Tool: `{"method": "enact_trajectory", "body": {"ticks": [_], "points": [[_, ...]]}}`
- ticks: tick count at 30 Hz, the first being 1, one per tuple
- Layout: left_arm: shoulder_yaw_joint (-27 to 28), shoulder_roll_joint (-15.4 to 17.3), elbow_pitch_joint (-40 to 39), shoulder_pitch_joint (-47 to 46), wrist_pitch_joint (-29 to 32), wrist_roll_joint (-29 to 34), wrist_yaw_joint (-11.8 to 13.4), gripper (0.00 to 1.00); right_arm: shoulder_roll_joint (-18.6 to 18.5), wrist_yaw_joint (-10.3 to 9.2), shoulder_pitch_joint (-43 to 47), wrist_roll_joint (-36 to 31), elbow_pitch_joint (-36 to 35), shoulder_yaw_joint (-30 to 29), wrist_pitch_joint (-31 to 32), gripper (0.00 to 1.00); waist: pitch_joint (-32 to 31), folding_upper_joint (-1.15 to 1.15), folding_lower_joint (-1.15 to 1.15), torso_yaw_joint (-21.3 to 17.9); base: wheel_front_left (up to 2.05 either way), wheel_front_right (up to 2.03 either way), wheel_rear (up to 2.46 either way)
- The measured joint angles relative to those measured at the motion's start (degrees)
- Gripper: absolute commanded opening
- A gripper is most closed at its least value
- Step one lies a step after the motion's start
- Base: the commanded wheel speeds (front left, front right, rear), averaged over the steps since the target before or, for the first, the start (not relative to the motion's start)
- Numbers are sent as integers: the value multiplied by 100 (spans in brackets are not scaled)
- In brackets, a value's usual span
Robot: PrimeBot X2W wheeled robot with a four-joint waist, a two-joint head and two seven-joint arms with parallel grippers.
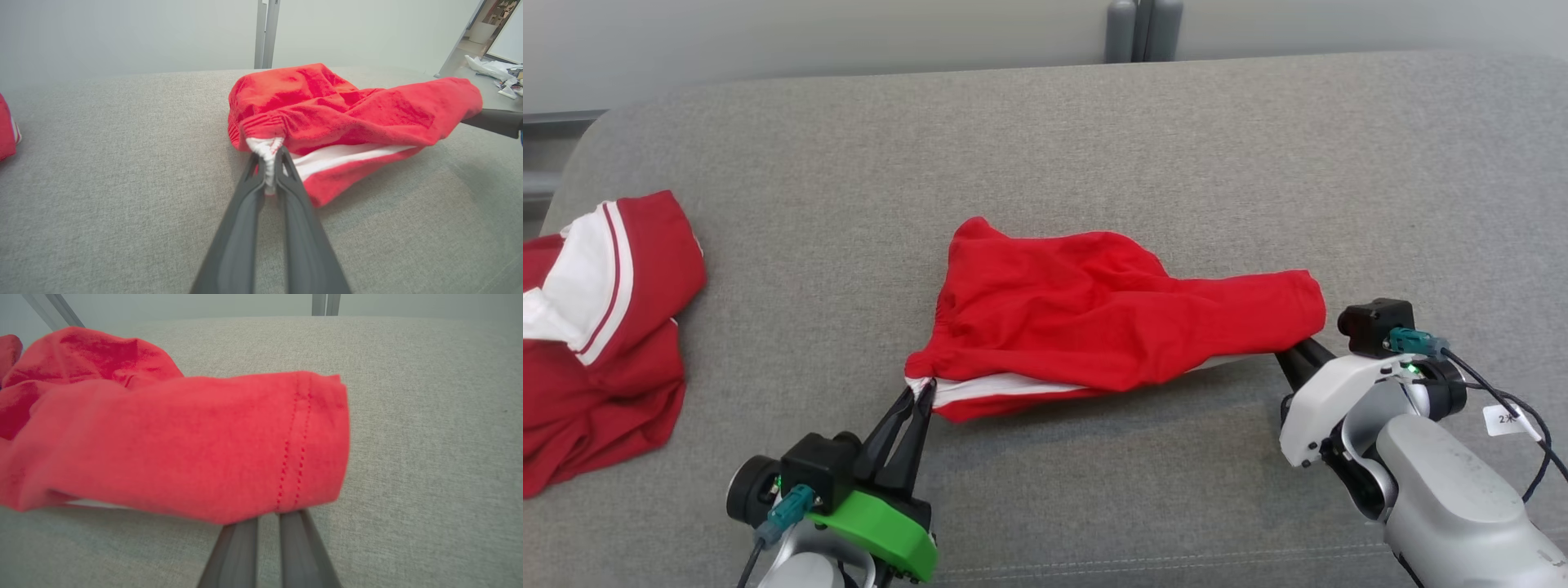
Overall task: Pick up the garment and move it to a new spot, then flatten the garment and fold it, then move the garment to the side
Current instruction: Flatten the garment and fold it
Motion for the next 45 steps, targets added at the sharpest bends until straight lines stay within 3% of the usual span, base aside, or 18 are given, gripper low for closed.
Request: {"method": "enact_trajectory", "body": {"ticks": [6, 12, 21, 29, 34, 38, 45], "points": [[60, 256, -296, -36, 0, 182, 1, 0, -266, 0, 184, 456, -1049, 133, 501, 0, -135, 0, 0, -222, 0, 0, 0], [-44, 699, -614, -758, 236, 307, -1, 0, -355, -1, 141, 781, -1948, 40, 992, 0, -200, 0, 0, -330, 0, 0, 0], [-328, 1551, -1033, -2399, 782, -66, -10, 0, -348, -2, -904, 1002, -2294, -174, 1801, 0, 118, 0, 0, -392, 0, 0, 0], [-1039, 2179, -724, -4808, 1172, -872, -10, 0, 101, -3, -3013, 1233, -1432, -368, 2170, 0, 802, 0, 0, -465, 0, 0, 0], [-1464, 2498, -256, -6369, 1259, -1224, -11, 0, 413, -3, -4436, 1352, -492, -883, 2094, 0, 1272, 0, 1, -485, 0, 0, 0], [-1527, 2464, 293, -7393, 1217, -1796, -20, 0, 658, -1, -5519, 1212, 321, -1203, 1816, 0, 1635, 0, 1, -501, 0, 0, 0], [-1916, 2276, 1070, -8764, 1219, -2126, -25, 0, 838, 2, -7046, 619, 1682, -1577, 1211, 0, 2103, 0, 1, -571, 0, 0, 0]]}}
